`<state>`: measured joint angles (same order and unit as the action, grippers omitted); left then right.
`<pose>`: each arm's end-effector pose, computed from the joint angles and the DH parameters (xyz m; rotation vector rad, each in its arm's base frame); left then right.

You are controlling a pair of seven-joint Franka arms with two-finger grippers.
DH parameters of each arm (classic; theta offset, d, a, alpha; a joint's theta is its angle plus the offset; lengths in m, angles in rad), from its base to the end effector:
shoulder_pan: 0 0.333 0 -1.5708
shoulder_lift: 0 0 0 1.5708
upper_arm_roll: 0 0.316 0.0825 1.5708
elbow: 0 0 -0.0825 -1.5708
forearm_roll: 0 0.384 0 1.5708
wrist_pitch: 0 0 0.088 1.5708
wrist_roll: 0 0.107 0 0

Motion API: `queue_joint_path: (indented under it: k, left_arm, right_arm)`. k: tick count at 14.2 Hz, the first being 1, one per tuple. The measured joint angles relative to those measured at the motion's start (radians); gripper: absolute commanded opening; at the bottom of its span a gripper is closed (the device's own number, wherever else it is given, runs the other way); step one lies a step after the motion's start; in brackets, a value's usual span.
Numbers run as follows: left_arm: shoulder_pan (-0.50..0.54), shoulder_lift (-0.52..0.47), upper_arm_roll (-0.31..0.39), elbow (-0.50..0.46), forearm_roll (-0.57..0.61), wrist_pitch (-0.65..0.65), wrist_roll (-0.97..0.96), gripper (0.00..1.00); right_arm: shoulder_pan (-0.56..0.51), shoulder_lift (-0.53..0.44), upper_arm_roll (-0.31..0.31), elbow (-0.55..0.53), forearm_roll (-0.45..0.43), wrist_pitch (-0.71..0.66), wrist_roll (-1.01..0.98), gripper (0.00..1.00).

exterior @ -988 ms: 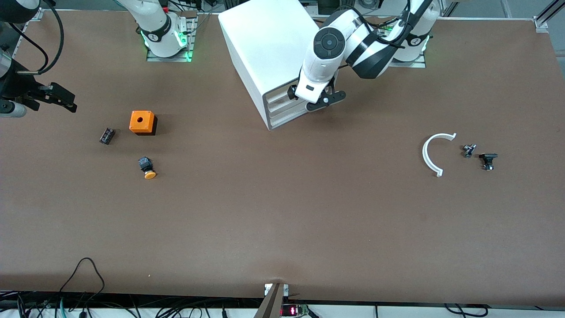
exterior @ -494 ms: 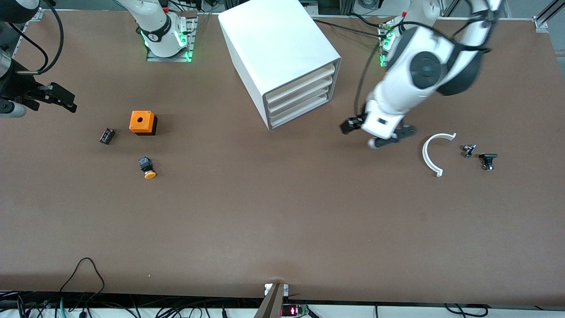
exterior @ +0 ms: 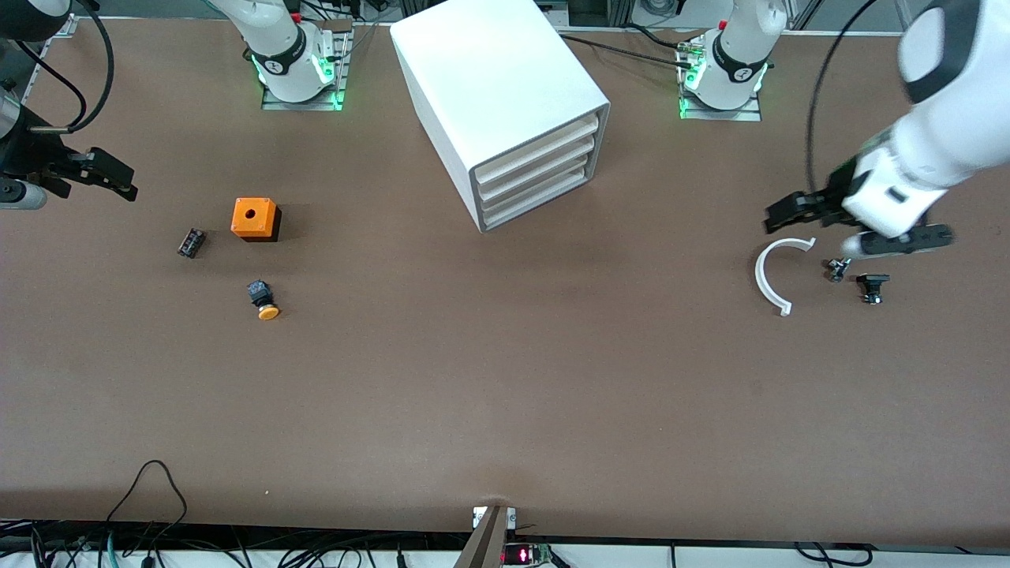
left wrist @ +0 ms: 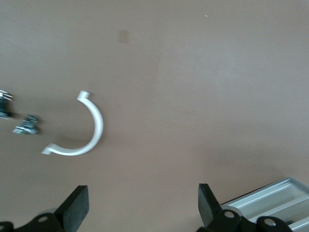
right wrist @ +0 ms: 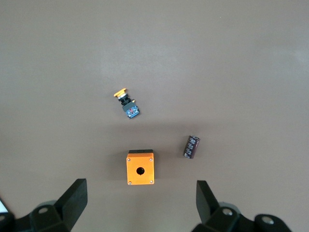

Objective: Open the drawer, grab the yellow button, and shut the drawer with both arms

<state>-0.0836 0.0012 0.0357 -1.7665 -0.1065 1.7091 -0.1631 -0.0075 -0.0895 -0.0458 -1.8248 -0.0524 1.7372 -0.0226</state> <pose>0.5562 -0.0367 0.5432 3.0348 0.2021 -0.1055 0.5334 -0.0341 0.5668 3.0938 -0.0339 0.0000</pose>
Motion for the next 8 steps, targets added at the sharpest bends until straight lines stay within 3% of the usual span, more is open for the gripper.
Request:
queue_joint_path:
  k: [3, 8]
  left_arm:
    - [-0.002, -0.005, 0.026, 0.089, 0.06, -0.092, 0.079, 1.0]
    - [-0.009, 0.015, 0.023, 0.105, 0.068, -0.103, 0.087, 1.0]
  right_arm:
    - [0.0, 0.0, 0.0, 0.0, 0.0, 0.0, 0.0, 1.0]
    - [0.0, 0.0, 0.0, 0.0, 0.0, 0.0, 0.0, 1.0]
